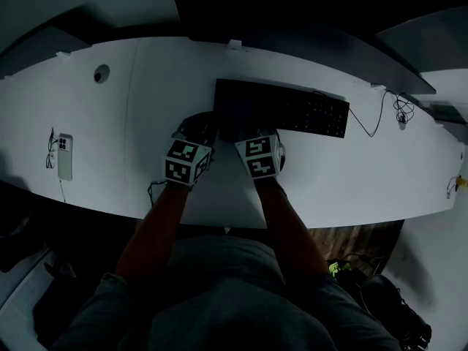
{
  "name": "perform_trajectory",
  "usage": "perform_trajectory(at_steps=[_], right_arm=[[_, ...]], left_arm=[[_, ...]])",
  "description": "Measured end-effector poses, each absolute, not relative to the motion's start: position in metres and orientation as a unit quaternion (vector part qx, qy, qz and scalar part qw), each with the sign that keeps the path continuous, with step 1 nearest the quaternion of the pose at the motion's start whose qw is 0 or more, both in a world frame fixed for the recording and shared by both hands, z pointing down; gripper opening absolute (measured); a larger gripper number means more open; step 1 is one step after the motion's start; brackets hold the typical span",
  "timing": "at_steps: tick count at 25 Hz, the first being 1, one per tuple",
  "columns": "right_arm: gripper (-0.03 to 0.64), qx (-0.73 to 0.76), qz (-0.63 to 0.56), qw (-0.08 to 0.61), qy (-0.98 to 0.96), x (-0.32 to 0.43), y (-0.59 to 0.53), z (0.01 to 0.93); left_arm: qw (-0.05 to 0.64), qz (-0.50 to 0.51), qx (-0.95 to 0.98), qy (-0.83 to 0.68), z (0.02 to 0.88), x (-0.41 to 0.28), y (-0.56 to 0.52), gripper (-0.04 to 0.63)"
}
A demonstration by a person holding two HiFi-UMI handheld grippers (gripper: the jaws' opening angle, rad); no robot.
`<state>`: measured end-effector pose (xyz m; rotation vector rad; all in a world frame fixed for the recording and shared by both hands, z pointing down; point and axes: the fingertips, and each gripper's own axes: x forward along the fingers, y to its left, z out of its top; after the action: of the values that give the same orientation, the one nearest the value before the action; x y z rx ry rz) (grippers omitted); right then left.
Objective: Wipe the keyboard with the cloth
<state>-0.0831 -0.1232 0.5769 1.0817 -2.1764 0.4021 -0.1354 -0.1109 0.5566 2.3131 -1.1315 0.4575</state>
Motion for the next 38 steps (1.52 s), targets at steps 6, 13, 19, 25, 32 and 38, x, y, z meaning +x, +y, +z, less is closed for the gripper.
perform_trajectory(at_steps=[6,13,19,25,32,38], right_arm=[[0.135,0.412,0.154,0.336,-0.833,-0.071,-0.123,0.578],[0.135,0.418,0.156,0.336,-0.829,-0.05,-0.123,0.579],[0.134,0.426,0.158,0.334,-0.826,-0.03,-0.124,0.578],[0.134,0.437,0.161,0.333,-0.82,-0.005,-0.124,0.579],[0.133,0.438,0.163,0.329,-0.82,0.009,-0.123,0.579],[0.135,0.436,0.164,0.326,-0.823,0.016,-0.122,0.579]], left_arm=[[0.261,0.171,0.851,-0.421,0.557,-0.125,-0.11,0.008],[0.262,0.173,0.853,-0.416,0.559,-0.107,-0.109,0.008],[0.26,0.178,0.857,-0.408,0.559,-0.086,-0.108,0.008],[0.257,0.18,0.86,-0.401,0.559,-0.068,-0.109,0.008],[0.253,0.188,0.864,-0.393,0.559,-0.049,-0.107,0.008],[0.252,0.192,0.864,-0.391,0.559,-0.038,-0.106,0.008]])
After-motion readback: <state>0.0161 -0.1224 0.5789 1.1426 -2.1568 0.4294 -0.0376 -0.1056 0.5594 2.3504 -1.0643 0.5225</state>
